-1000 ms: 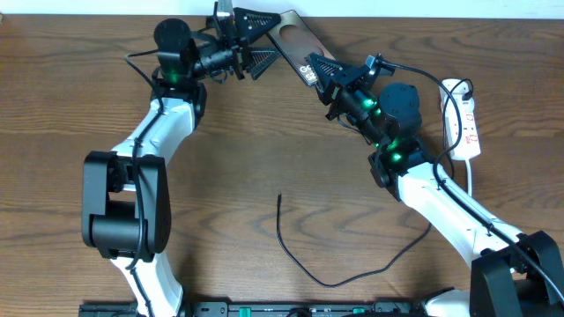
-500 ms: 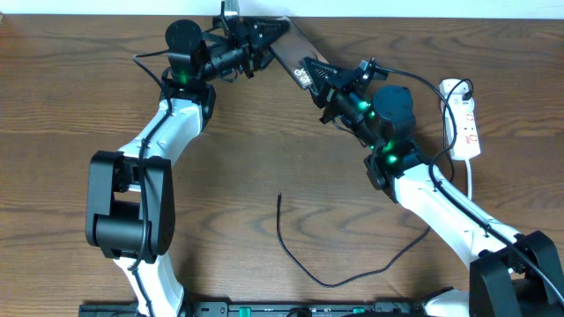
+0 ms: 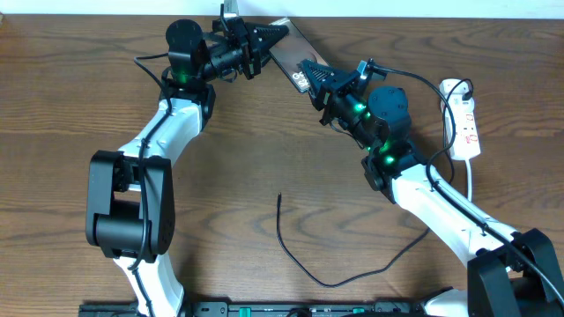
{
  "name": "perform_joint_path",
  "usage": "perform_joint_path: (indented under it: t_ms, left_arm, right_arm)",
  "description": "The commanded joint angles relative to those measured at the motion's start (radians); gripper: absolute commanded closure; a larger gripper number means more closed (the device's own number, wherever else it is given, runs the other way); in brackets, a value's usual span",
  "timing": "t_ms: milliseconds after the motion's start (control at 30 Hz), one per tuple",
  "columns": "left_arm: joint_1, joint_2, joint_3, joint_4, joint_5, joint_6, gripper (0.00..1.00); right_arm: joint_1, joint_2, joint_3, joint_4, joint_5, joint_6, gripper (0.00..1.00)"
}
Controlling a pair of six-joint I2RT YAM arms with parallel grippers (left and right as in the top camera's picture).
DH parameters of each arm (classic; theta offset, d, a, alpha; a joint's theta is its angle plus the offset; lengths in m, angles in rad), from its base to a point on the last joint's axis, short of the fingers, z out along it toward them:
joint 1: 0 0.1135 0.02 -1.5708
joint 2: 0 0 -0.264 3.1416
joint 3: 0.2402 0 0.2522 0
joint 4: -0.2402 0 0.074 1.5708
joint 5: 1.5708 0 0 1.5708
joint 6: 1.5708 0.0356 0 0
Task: Plug charger to phone and switch on socket
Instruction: 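Hold the phone upright with the right gripper and regrasp with the left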
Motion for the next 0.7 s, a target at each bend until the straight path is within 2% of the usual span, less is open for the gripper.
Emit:
perform_joint_path:
  t_ms: [0,333,667]
  left_arm:
    - [0.000,-0.003,0.019,0.026,-0.010,0.043,0.92]
    - [0.000,-0.003,0.019,0.026,-0.006,0.043,0.93]
    - [0.000,-0.003,0.019,0.022,-0.006,0.043,0.93]
  right_arm:
    - [0.033,-0.014,0.018,0.010,-0.012,0.061,0.99]
    - [0.035,-0.014,0.018,0.004,-0.035,-0.126,0.99]
    - [0.035,-0.014,0.017,-0.017,-0.048,-0.154,0.99]
